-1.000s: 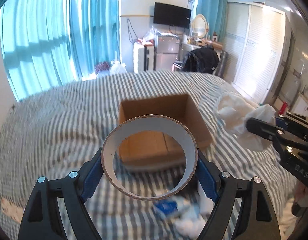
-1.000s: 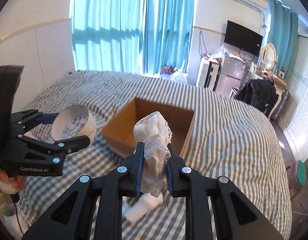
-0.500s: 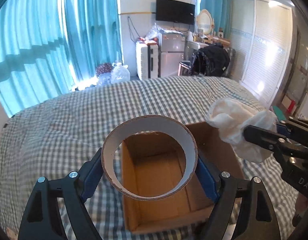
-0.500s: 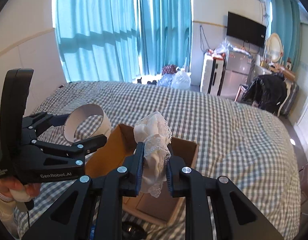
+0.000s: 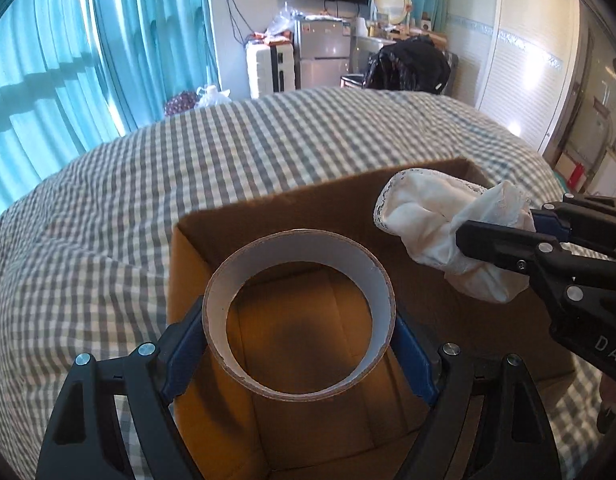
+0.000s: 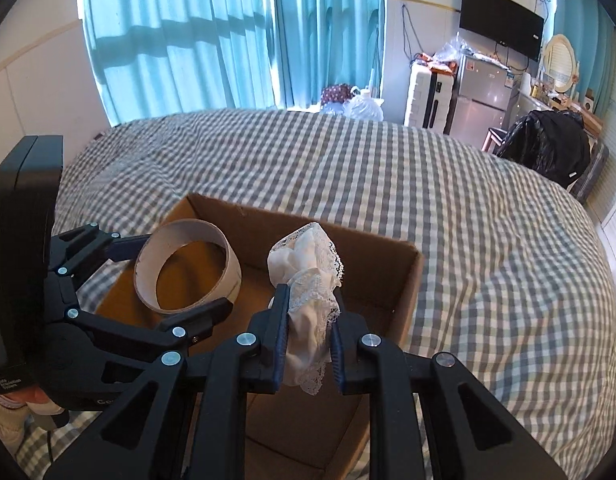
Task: Organize objects
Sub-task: 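Carry the tape roll into the box while the right gripper carries the lace cloth, then open both grippers over the box and withdraw them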
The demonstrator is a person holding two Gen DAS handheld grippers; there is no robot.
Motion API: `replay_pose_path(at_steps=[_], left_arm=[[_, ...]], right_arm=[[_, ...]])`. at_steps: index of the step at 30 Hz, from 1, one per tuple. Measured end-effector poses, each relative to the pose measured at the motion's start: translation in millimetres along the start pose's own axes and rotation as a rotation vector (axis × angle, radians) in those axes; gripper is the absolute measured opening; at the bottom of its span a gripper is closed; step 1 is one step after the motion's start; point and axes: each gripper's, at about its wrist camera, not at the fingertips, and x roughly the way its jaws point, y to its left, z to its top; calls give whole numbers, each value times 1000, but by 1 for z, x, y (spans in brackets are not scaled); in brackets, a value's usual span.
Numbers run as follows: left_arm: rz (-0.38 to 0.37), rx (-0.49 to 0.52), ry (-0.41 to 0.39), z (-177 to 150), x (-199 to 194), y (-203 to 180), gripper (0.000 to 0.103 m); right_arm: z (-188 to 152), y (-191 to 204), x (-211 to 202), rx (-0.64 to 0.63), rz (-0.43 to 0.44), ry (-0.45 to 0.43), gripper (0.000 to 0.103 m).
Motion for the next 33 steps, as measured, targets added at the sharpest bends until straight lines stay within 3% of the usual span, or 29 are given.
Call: replay_pose_path(at_steps=[4, 8, 11, 13, 16, 21, 33], left_arm=[[-31, -3, 11, -1, 6, 0, 87], [-40, -18, -18, -1, -4, -2, 96], [-35, -27, -13, -2, -17, 1, 96], [-26, -28, -14, -2, -26, 4, 96], [-4, -30, -39, -3, -52, 6, 97], [27, -40, -79, -2, -99, 8, 98], [112, -113, -240, -32, -250, 7, 103]], right_arm=[[-3, 1, 2, 0, -5, 6, 17], [0, -1, -9, 12, 1, -26, 22], [3, -2, -24, 32, 15, -46, 36], [5, -2, -37, 43, 9, -72, 59], [7, -5, -61, 75, 18, -113, 82], [14, -4, -113, 102, 0, -163, 84], [8, 26, -278, -15, -85, -305, 94]])
